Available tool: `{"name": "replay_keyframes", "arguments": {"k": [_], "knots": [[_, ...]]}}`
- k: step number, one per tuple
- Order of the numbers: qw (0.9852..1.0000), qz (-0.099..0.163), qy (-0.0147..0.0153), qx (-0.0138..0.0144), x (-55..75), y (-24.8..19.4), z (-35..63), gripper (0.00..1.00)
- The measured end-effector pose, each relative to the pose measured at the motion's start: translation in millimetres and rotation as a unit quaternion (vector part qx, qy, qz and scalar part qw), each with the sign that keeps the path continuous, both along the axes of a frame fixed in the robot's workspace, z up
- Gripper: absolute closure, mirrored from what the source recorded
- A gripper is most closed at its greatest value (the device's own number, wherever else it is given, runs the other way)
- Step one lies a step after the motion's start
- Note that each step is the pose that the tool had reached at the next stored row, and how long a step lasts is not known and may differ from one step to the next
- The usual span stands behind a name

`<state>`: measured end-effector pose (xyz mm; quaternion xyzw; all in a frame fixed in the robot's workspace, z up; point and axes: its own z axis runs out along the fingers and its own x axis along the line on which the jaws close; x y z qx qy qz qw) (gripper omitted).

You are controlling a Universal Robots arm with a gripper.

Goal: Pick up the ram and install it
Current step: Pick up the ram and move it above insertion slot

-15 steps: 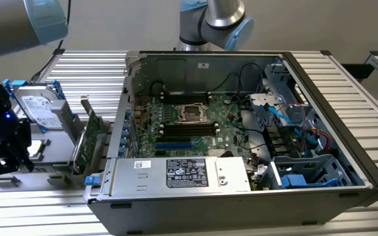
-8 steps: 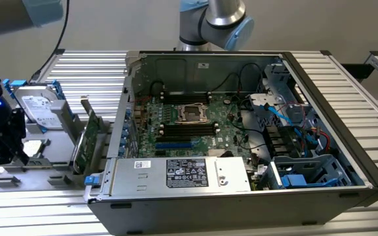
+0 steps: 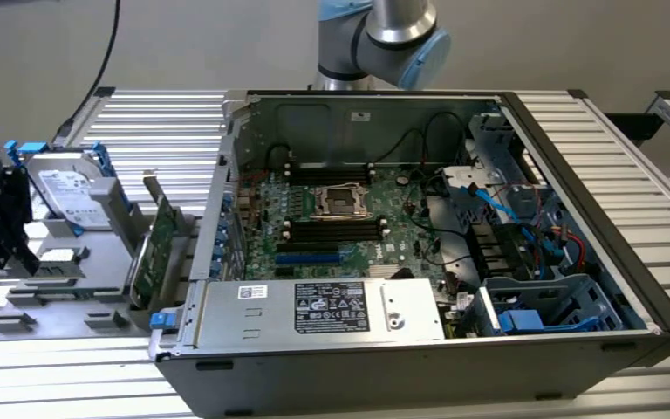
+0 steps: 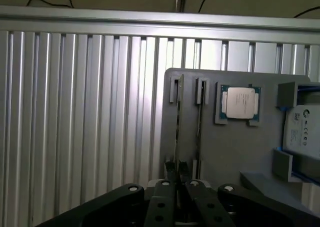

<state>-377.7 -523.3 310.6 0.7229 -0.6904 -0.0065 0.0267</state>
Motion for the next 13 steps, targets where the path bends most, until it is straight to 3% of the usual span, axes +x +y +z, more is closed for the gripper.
{"name": "replay_keyframes", "arguments": {"k": [4, 13], "knots": [[1.0, 0.003, 0.0, 0.0001, 8.8, 0.1, 16.0, 0.86], [1.0, 0.006, 0.0026, 0.0, 48.6, 0.0, 41.6, 0.86]]}}
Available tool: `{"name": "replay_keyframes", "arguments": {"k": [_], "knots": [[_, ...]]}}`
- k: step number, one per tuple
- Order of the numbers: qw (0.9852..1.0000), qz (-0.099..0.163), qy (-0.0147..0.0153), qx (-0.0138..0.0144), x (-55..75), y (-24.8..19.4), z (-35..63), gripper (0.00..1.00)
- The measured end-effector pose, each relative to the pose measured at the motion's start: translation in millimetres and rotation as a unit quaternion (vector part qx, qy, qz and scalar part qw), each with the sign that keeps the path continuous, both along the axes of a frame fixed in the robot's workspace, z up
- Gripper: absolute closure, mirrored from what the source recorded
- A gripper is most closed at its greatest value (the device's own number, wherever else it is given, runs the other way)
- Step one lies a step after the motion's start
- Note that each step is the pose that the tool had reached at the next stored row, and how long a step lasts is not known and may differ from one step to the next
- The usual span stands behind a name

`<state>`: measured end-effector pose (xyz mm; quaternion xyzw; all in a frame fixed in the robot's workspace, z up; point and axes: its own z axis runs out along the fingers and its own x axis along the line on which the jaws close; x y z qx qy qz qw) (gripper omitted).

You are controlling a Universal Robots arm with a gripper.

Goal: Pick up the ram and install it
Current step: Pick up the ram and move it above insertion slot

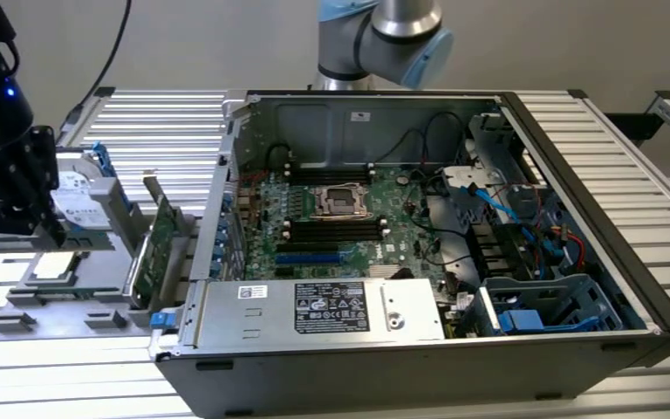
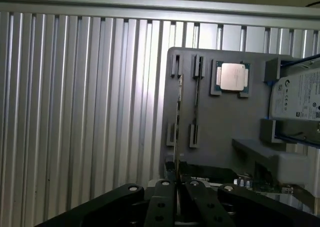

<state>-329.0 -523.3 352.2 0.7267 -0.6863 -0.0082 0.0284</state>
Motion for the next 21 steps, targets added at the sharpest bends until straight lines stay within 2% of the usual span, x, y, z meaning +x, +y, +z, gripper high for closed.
{"name": "replay_keyframes", "arguments": {"k": [21], "knots": [[1.0, 0.006, 0.0049, 0.0, 90.7, 0.0, 48.3, 0.86]]}}
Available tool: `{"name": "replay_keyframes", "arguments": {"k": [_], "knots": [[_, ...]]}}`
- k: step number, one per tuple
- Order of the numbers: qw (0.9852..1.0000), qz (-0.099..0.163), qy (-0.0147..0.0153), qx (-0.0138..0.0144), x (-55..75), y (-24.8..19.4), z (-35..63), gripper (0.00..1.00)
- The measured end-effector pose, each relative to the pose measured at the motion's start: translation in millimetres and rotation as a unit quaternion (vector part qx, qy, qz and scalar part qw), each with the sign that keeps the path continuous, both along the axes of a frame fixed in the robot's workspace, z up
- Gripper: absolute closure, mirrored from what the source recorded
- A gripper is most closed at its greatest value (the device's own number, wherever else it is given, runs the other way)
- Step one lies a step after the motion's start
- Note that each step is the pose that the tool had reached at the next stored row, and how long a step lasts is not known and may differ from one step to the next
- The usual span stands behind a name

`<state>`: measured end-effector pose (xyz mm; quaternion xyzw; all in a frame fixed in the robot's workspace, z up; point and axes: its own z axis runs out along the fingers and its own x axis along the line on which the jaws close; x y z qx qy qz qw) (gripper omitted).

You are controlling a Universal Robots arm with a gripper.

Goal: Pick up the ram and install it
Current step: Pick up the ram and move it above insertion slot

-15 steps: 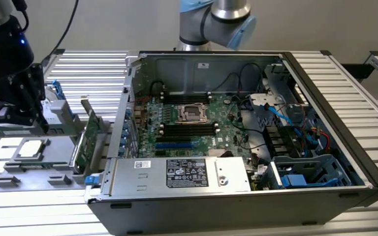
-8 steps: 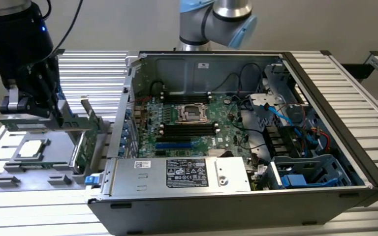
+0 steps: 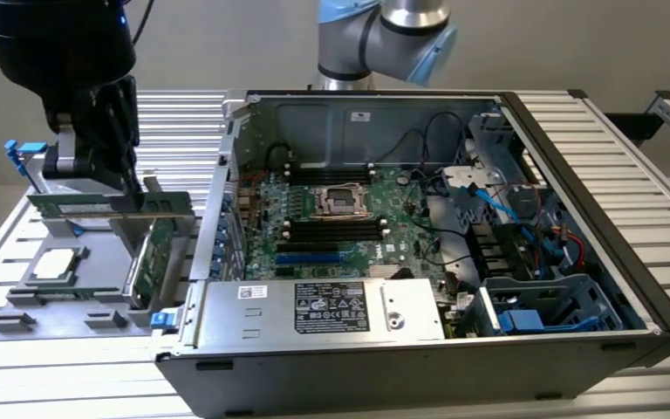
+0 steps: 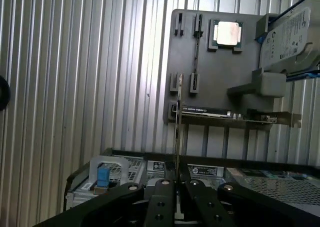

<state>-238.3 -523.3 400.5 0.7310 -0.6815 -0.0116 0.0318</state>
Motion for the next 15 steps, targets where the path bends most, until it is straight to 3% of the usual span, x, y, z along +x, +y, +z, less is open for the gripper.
{"name": "replay_keyframes", "arguments": {"k": [9, 13, 15], "knots": [[1.0, 0.001, 0.0004, -0.0003, 41.0, 0.0, 6.3, 0.86], [1.0, 0.001, 0.0004, -0.0038, 58.9, 0.0, 6.3, 0.86], [1.0, 0.001, 0.0004, -0.0078, 68.1, 0.0, 6.3, 0.86]]}}
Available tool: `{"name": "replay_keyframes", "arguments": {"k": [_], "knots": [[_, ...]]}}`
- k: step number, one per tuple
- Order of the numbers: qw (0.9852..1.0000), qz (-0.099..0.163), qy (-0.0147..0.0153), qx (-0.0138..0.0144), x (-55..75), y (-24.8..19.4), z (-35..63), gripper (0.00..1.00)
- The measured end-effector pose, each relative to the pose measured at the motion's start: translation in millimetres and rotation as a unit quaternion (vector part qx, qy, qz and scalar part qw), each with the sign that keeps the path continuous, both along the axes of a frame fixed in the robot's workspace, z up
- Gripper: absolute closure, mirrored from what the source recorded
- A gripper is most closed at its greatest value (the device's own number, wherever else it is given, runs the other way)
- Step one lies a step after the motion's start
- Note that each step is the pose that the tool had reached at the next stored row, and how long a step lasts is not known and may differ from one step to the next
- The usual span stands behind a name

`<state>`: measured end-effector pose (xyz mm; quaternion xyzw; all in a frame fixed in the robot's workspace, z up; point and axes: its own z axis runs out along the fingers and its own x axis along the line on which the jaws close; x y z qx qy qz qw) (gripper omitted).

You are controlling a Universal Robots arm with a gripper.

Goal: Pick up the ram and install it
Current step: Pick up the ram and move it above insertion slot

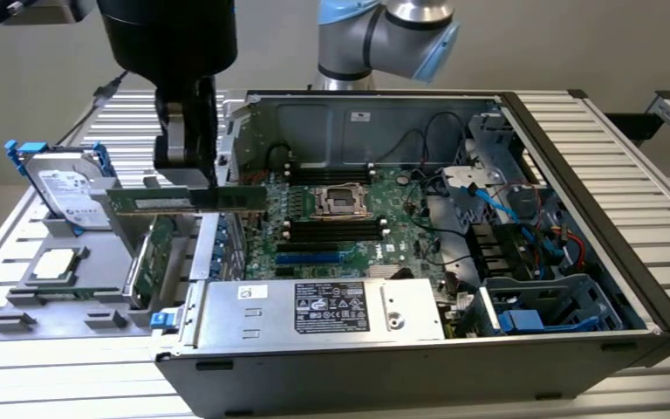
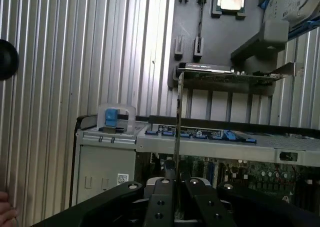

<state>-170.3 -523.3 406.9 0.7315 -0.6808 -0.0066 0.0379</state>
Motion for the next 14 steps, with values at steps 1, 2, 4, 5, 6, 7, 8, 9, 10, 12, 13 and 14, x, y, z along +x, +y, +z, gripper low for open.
{"name": "replay_keyframes", "arguments": {"k": [1, 2, 4, 5, 6, 7, 8, 9, 10, 12, 13, 14], "knots": [[1.0, 0.0, 0.0, -0.0027, 4.2, 0.0, 0.0, 0.86], [1.0, 0.0, 0.0, -0.0059, 8.0, 0.0, 0.0, 0.86], [0.9999, 0.0, 0.0, -0.0137, 14.7, 0.1, -0.3, 0.86], [0.9998, 0.0, 0.0, -0.0181, 18.0, 0.2, -0.7, 0.86], [0.9998, 0.0, 0.0, -0.0221, 21.5, 0.6, -1.2, 0.86], [0.9997, 0.0, 0.0, -0.0239, 25.7, 1.3, -1.5, 0.86], [0.9997, 0.0, 0.0, -0.0245, 30.4, 2.5, -1.7, 0.86], [0.9997, 0.0, 0.0, -0.0246, 35.0, 3.8, -1.9, 0.86], [0.9997, 0.0, 0.0, -0.0247, 39.4, 5.2, -2.1, 0.86], [0.9997, 0.0, 0.0, -0.0247, 48.3, 8.4, -2.6, 0.86], [0.9997, 0.0, 0.0, -0.0247, 52.8, 9.8, -2.9, 0.86], [0.9997, 0.0, 0.0, -0.0247, 57.3, 11.2, -3.2, 0.86]]}}
